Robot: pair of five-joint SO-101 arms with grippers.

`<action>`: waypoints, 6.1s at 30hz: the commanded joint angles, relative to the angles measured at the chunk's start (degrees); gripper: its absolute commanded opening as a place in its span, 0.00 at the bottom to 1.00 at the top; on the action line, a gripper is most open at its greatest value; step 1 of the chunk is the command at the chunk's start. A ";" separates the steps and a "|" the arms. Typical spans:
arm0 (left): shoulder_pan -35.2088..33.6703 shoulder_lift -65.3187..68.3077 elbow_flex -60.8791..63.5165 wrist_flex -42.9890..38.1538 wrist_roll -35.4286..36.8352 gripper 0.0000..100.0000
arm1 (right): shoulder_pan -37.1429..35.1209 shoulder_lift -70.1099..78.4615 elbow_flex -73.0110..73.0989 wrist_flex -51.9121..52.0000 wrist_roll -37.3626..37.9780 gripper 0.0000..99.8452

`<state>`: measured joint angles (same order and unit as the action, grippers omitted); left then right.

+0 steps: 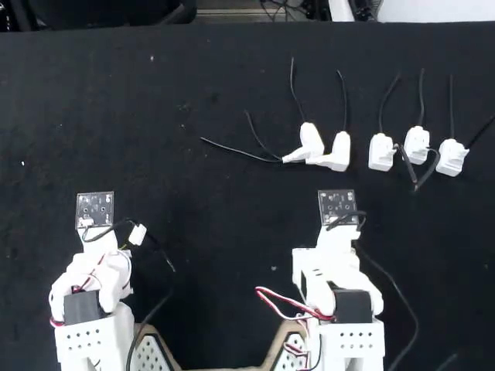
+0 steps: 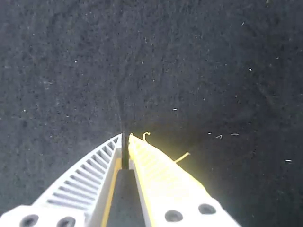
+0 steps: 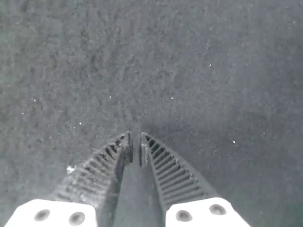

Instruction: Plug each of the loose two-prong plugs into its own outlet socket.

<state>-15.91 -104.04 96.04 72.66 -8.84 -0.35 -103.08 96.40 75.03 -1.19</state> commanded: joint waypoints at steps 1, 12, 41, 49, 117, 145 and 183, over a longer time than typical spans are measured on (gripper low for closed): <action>0.57 -0.62 1.27 0.35 0.53 0.03 | -0.70 -5.58 0.13 -0.26 0.18 0.01; 7.25 -0.70 1.27 0.44 0.62 0.03 | 1.14 -5.58 0.13 -0.26 0.18 0.01; 8.13 -0.44 1.27 0.26 0.62 0.03 | 1.14 -5.58 0.13 -0.26 0.18 0.01; 8.13 -0.44 1.27 0.26 0.62 0.03 | 1.14 -5.58 0.13 -0.26 0.18 0.01; 8.13 -0.44 1.27 0.26 0.62 0.03 | 1.14 -5.58 0.13 -0.26 0.18 0.01; 8.13 -0.44 1.27 0.26 0.62 0.03 | 1.14 -5.58 0.13 -0.26 0.18 0.01; 8.13 -0.44 1.27 0.26 0.62 0.03 | 1.14 -5.58 0.13 -0.26 0.18 0.01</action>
<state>-8.53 -104.40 96.04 72.66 -8.84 -0.18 -103.08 96.40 75.03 -1.19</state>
